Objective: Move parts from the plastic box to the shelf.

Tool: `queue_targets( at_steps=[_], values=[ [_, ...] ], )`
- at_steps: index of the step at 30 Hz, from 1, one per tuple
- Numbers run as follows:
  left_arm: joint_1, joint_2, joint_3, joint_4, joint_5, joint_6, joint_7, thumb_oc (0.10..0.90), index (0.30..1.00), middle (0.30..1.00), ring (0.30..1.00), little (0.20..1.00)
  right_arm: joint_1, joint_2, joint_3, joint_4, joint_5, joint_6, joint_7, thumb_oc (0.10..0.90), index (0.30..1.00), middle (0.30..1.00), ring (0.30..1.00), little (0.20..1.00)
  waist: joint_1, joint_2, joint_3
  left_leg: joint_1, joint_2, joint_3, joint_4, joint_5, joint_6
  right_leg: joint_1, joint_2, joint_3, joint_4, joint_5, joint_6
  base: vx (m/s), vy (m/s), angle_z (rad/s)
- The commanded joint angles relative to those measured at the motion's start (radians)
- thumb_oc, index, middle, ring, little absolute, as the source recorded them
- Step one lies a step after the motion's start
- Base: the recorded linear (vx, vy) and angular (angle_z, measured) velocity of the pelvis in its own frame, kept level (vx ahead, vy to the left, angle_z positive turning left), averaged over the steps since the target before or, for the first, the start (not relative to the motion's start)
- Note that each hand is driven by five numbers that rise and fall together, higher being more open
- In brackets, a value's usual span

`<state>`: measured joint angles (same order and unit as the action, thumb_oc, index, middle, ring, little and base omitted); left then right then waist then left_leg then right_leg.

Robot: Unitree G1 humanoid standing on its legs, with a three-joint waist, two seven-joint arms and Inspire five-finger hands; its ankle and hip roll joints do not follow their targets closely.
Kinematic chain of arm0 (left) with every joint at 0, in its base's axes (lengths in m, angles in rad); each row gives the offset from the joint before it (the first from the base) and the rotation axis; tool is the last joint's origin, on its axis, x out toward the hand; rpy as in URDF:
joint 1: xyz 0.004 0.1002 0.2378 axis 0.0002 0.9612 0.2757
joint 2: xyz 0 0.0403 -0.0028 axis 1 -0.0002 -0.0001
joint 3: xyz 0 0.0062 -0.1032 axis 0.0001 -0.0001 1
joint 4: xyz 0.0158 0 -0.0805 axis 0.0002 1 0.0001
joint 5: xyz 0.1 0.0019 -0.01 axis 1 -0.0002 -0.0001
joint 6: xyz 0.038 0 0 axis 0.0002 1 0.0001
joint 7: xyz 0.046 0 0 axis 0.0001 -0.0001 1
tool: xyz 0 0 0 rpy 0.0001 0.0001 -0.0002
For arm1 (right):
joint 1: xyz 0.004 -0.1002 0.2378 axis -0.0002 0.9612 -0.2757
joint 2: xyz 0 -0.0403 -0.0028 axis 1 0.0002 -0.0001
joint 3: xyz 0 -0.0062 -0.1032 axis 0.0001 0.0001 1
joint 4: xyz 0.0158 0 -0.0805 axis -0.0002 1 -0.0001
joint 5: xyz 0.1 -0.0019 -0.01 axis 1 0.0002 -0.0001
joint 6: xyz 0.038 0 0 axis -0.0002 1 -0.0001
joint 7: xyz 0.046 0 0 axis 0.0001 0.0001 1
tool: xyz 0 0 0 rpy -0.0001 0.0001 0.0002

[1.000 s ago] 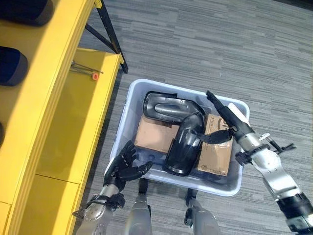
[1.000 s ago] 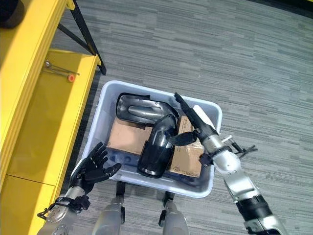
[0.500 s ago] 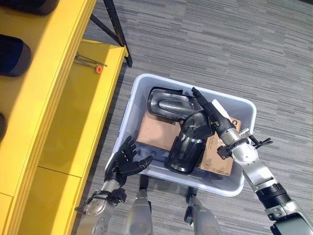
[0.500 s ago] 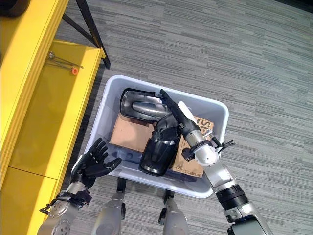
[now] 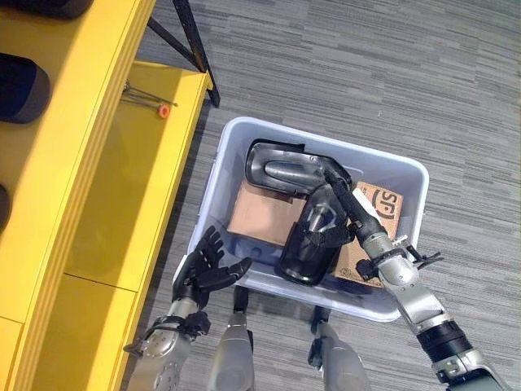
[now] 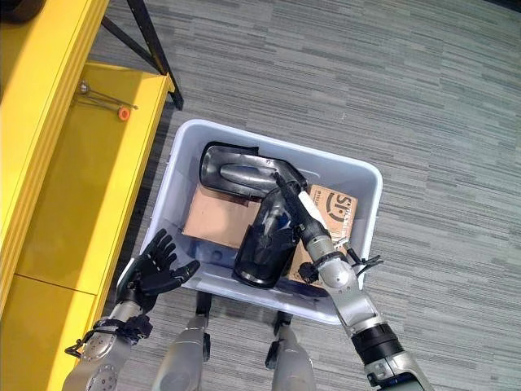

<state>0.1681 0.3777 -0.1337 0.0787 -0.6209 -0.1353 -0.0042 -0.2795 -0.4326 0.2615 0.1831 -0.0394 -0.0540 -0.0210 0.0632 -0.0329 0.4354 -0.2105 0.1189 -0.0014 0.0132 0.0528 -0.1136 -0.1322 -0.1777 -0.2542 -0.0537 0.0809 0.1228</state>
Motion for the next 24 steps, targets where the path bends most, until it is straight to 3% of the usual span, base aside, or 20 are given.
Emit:
queue_targets(
  at_steps=[1, 16, 24],
  values=[
    [0.030, 0.026, 0.039, -0.093, 0.022, -0.069, 0.009, 0.900, 1.000, 1.000, 1.000, 1.000, -0.042, 0.018, -0.001, -0.036, -0.002, -0.068, -0.023, 0.900, 1.000, 1.000, 1.000, 1.000, -0.008, -0.057, -0.040, -0.065, 0.039, 0.032, 0.130, -0.069, 0.020, -0.029, -0.131, 0.055, 0.080, 0.009, 0.076, 0.00, 0.000, 0.00],
    [0.009, 0.041, 0.024, -0.088, 0.033, -0.072, 0.040, 0.900, 1.000, 1.000, 1.000, 1.000, -0.038, 0.111, 0.077, 0.125, 0.126, -0.049, -0.021, 0.900, 1.000, 1.000, 1.000, 1.000, -0.004, -0.049, -0.017, -0.086, 0.038, 0.031, 0.131, -0.059, 0.018, -0.048, -0.133, 0.054, 0.080, 0.017, 0.076, -0.01, 0.001, -0.02],
    [0.002, 0.058, -0.001, -0.105, 0.020, -0.077, 0.046, 0.900, 1.000, 1.000, 1.000, 1.000, -0.191, 0.131, 0.077, 0.271, 0.144, -0.041, -0.096, 0.900, 1.000, 1.000, 1.000, 1.000, 0.021, -0.033, 0.005, -0.108, 0.032, 0.024, 0.132, -0.050, 0.021, -0.063, -0.134, 0.048, 0.081, 0.023, 0.075, -0.02, -0.007, 0.06]
  ],
)
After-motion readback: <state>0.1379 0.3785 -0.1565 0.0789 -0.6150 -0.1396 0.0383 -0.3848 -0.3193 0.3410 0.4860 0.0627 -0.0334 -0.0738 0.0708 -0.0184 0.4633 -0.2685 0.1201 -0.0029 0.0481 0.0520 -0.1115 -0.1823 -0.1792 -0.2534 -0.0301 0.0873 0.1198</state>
